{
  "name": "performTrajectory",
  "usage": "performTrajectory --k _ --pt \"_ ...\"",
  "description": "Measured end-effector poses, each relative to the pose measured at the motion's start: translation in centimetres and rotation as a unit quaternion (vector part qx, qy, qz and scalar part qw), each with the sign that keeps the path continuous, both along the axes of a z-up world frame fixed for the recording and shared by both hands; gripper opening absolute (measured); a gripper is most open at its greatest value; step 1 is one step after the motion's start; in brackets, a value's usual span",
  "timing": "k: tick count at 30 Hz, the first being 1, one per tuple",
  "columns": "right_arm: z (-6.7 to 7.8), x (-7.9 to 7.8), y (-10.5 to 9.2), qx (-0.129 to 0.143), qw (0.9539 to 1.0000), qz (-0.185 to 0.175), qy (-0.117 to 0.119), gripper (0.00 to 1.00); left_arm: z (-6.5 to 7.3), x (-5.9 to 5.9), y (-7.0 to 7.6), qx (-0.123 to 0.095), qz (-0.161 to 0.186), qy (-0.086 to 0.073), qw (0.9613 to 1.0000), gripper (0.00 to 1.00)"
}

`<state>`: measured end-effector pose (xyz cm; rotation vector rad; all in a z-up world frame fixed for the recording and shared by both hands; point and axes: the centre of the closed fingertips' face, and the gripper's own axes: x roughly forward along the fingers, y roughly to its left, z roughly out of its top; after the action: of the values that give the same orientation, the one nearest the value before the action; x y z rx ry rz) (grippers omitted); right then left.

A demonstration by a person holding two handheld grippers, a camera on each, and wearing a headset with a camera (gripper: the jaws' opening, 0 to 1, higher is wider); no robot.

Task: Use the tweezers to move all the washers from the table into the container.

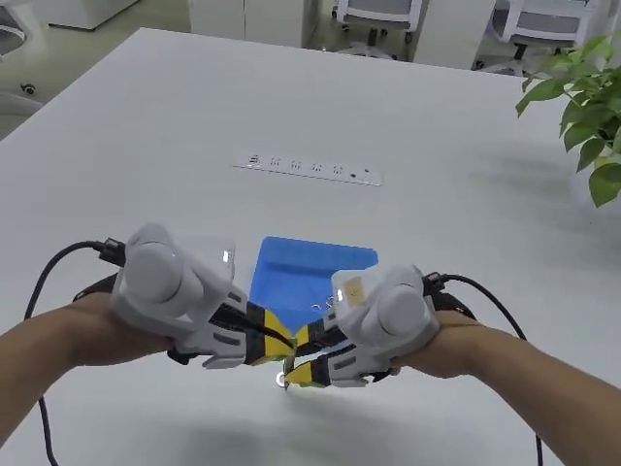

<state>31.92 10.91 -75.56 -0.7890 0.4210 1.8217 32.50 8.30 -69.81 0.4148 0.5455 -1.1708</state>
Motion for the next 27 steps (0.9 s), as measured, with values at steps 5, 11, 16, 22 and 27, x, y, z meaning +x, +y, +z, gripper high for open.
performTrajectory --k 5,11,16,22,27 --pt "-0.28 -0.05 -0.07 -0.009 0.9999 0.009 -0.005 0.09 -0.07 0.03 -0.03 0.001 -0.001 0.0 1.0 0.05" --pt "-0.33 0.0 -0.11 -0.013 0.9999 0.005 -0.004 0.08 -0.11 0.1 -0.06 0.001 -0.001 0.001 1.0 0.05" --pt "-0.35 0.04 -0.1 -0.016 0.9999 -0.004 0.002 0.07 -0.17 0.09 0.04 0.004 -0.001 -0.003 1.0 0.05" --pt "-0.35 0.05 -0.04 -0.018 0.9998 -0.01 0.005 0.06 -0.16 0.08 0.15 0.008 0.0 -0.003 1.0 0.05" --pt "-0.28 0.05 -0.05 -0.018 0.9997 -0.012 0.006 0.06 -0.05 0.11 0.1 0.005 0.003 -0.003 1.0 0.05"
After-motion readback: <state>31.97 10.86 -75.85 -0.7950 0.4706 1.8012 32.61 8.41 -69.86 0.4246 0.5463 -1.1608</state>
